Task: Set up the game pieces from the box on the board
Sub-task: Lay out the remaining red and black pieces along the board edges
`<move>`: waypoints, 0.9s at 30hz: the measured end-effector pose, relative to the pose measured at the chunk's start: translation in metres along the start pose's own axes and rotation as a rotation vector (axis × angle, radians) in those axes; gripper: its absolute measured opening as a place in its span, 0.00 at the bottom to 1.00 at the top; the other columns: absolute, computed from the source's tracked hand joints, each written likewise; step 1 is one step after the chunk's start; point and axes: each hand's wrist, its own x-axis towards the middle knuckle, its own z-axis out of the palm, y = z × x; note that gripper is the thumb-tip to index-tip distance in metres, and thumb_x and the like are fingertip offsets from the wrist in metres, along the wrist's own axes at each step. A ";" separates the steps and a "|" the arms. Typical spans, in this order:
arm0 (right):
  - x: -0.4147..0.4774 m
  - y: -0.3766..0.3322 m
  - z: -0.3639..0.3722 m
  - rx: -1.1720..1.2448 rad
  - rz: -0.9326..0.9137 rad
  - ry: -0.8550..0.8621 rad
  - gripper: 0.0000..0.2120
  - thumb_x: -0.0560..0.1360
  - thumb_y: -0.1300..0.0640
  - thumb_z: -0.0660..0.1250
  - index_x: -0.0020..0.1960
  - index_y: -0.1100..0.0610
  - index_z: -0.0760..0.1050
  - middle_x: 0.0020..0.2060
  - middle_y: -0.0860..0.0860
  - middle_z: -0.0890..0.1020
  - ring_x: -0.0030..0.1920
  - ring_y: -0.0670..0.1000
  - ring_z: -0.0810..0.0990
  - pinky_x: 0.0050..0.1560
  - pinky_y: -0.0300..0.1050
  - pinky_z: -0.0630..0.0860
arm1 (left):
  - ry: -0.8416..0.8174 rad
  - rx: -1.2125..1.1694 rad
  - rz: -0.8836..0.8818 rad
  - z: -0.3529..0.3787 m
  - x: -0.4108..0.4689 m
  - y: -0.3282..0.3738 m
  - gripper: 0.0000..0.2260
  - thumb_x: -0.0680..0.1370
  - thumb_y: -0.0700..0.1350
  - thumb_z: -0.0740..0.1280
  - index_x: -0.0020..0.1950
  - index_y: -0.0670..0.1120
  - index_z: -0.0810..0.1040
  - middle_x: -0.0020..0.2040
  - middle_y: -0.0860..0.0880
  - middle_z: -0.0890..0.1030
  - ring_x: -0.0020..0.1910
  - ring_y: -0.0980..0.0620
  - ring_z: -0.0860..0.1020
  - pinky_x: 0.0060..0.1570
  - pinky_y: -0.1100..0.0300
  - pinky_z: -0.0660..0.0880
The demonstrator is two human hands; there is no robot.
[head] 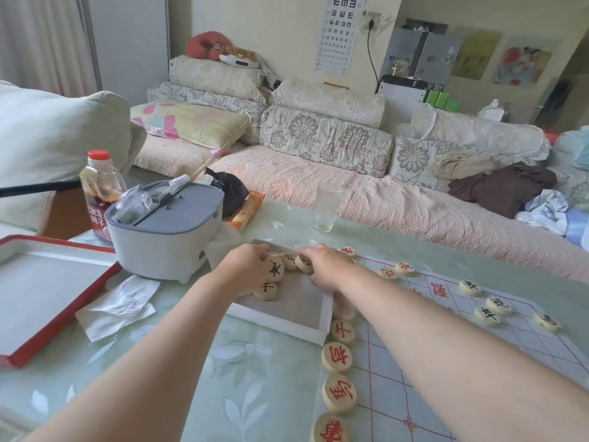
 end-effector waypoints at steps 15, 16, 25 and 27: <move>-0.039 0.025 -0.020 0.191 0.032 0.271 0.22 0.71 0.49 0.74 0.60 0.47 0.69 0.56 0.47 0.79 0.55 0.53 0.79 0.45 0.45 0.69 | -0.058 0.080 -0.011 0.009 0.001 0.034 0.11 0.80 0.44 0.59 0.54 0.44 0.79 0.44 0.47 0.78 0.43 0.47 0.74 0.34 0.60 0.67; -0.050 0.030 -0.023 0.217 0.037 0.282 0.21 0.71 0.48 0.74 0.60 0.47 0.69 0.56 0.45 0.79 0.54 0.52 0.79 0.44 0.45 0.68 | -0.062 0.080 0.005 0.012 -0.001 0.042 0.10 0.80 0.44 0.59 0.53 0.43 0.79 0.43 0.47 0.78 0.43 0.47 0.75 0.34 0.60 0.67; -0.157 0.104 -0.036 0.449 0.170 0.286 0.19 0.71 0.41 0.74 0.57 0.44 0.72 0.53 0.43 0.79 0.52 0.49 0.78 0.49 0.46 0.73 | -0.194 0.033 0.215 0.051 -0.041 0.149 0.10 0.81 0.45 0.58 0.56 0.47 0.78 0.50 0.46 0.81 0.44 0.48 0.78 0.43 0.56 0.75; -0.179 0.124 -0.036 0.494 0.221 0.275 0.20 0.69 0.43 0.75 0.57 0.45 0.73 0.54 0.43 0.79 0.53 0.49 0.79 0.55 0.48 0.75 | -0.213 0.054 0.250 0.061 -0.051 0.173 0.12 0.81 0.45 0.58 0.60 0.47 0.77 0.52 0.46 0.80 0.45 0.48 0.77 0.43 0.57 0.73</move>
